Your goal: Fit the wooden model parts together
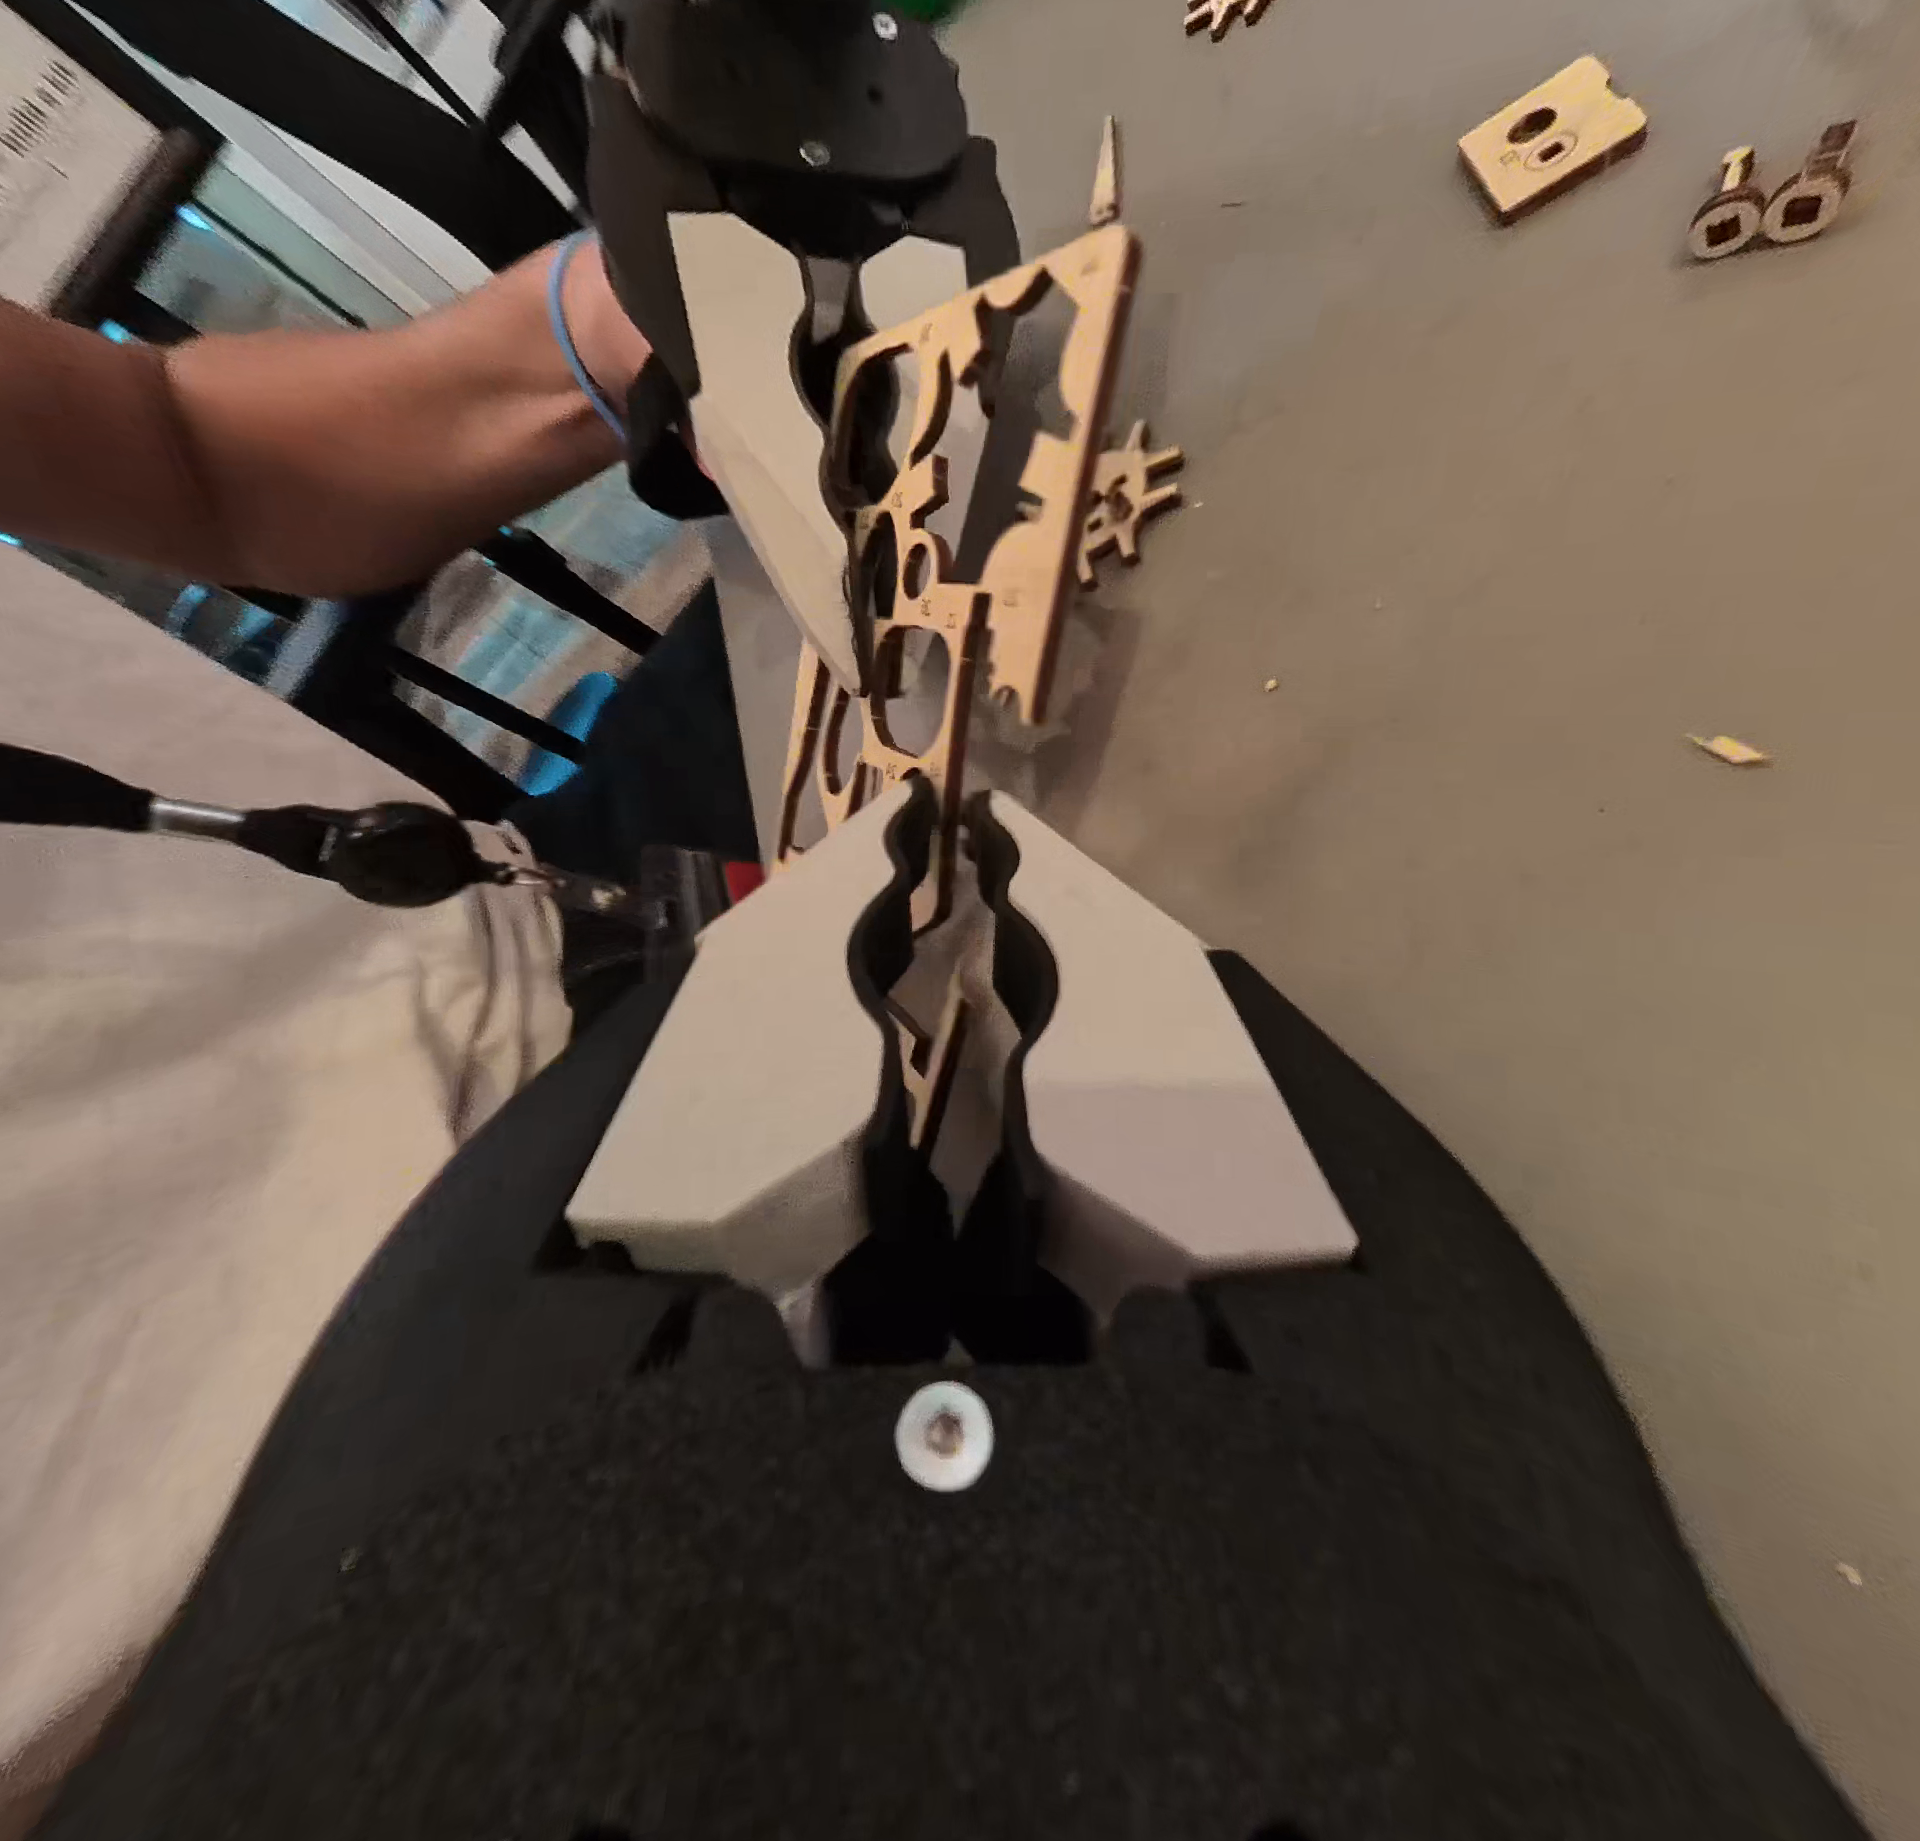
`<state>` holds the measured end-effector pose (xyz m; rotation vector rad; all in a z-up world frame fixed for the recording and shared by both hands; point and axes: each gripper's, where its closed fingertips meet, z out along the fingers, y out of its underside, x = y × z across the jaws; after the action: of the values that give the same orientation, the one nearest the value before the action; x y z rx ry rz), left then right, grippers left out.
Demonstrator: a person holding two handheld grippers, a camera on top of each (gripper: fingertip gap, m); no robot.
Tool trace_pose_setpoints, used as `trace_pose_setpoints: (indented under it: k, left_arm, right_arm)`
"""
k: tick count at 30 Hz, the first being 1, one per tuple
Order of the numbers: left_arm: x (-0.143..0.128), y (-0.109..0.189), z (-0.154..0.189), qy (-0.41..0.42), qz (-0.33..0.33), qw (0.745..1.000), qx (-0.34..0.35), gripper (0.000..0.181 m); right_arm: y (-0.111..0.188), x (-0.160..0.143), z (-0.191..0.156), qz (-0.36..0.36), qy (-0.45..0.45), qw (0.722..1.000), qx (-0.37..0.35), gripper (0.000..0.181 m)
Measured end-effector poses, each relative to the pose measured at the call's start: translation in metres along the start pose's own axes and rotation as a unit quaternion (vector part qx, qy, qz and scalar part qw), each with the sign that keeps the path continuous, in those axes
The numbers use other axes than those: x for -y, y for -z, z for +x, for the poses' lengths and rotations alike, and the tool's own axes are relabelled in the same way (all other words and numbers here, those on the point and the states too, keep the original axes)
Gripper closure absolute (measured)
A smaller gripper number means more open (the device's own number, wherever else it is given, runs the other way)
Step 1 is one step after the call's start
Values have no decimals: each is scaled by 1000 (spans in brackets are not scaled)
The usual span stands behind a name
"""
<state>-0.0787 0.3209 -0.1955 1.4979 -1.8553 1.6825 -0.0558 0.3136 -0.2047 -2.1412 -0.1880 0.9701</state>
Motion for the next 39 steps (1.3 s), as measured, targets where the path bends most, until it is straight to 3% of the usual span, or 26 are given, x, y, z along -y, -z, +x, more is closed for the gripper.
trace_pose_setpoints:
  k: [8,14,18,21,24,30,31,33,35,37,39]
  left_arm:
    - [2,2,2,-1,8,1000,-7,180]
    - [11,12,12,4,46,998,-40,181]
    - [21,20,19,9,79,995,-63,181]
    - [27,23,29,-1,96,992,-79,181]
    - [35,31,41,-18,120,988,-90,181]
    - [59,66,46,-34,220,972,-73,181]
    - [64,71,48,-32,238,968,-77,181]
    - [72,79,47,-36,266,961,-65,180]
    - [75,82,45,-53,270,961,-32,171]
    - [77,91,37,-49,270,962,3,142]
    - [76,103,22,-49,263,962,50,130]
  right_arm:
    - [22,17,1,75,-23,996,31,168]
    - [47,36,-6,139,23,990,10,160]
    - [39,31,-34,111,-32,989,88,148]
    - [25,12,-39,45,-26,996,74,157]
    - [24,5,-49,29,-24,996,84,155]
    - [31,28,-71,90,-10,989,114,160]
    - [30,36,-67,108,1,990,90,174]
    - [34,51,-58,148,15,988,41,179]
    - [41,58,-53,161,24,987,13,178]
    - [56,69,-49,185,35,982,-15,179]
    - [82,81,-42,207,50,976,-49,179]
